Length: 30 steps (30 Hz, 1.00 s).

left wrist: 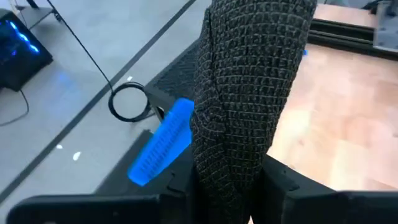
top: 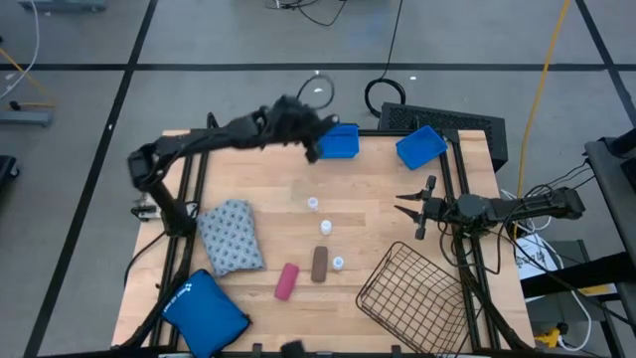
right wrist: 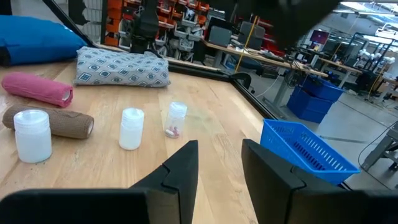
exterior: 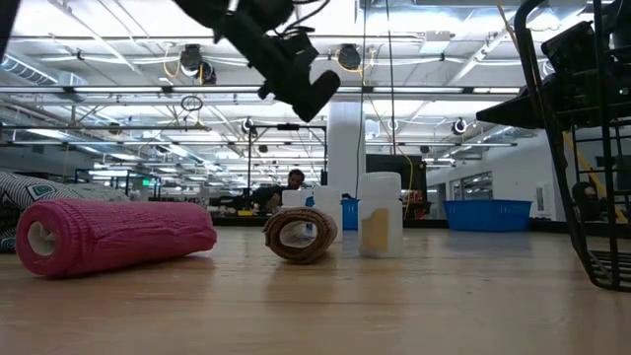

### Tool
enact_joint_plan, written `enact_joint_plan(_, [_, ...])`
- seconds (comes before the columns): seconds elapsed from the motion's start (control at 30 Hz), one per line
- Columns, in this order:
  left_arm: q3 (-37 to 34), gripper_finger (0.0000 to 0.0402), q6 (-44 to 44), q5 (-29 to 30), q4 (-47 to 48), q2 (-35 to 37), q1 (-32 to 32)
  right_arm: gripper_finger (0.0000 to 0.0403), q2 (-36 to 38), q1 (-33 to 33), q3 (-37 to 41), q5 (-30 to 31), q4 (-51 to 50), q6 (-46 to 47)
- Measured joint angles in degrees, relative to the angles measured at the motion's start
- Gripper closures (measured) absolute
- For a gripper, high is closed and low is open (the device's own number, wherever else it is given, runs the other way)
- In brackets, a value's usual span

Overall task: Pick & Place Medicine items
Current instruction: Put the black rolled gauze into the left blue bin

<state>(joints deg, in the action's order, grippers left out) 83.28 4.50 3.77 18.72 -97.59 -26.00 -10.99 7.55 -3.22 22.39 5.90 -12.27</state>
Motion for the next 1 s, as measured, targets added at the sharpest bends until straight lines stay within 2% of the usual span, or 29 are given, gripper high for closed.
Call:
enact_joint_plan(0.17, [12.28,0.0282,8.43,-2.71,4.26,-10.98,-2.87,0.0287,-0.01,-0.02,0.0,0.0,0.01,0.0])
enact_joint_plan(0.37, [21.46,0.028,15.4,0.58,10.03,-22.43,-3.78,0.0287,0.01,-0.02,0.02,0.0,0.03,0.0])
enact_joint_plan(0.63, [22.06,0.0287,19.96,9.27,10.7,-29.77,-3.59,0.0287,0.01,0.0,0.02,0.0,0.03,0.0])
enact_joint_plan(1.0, [22.15,0.0277,20.5,9.71,10.8,-30.7,-3.49,0.0287,-0.01,0.0,0.0,0.0,0.03,0.0])
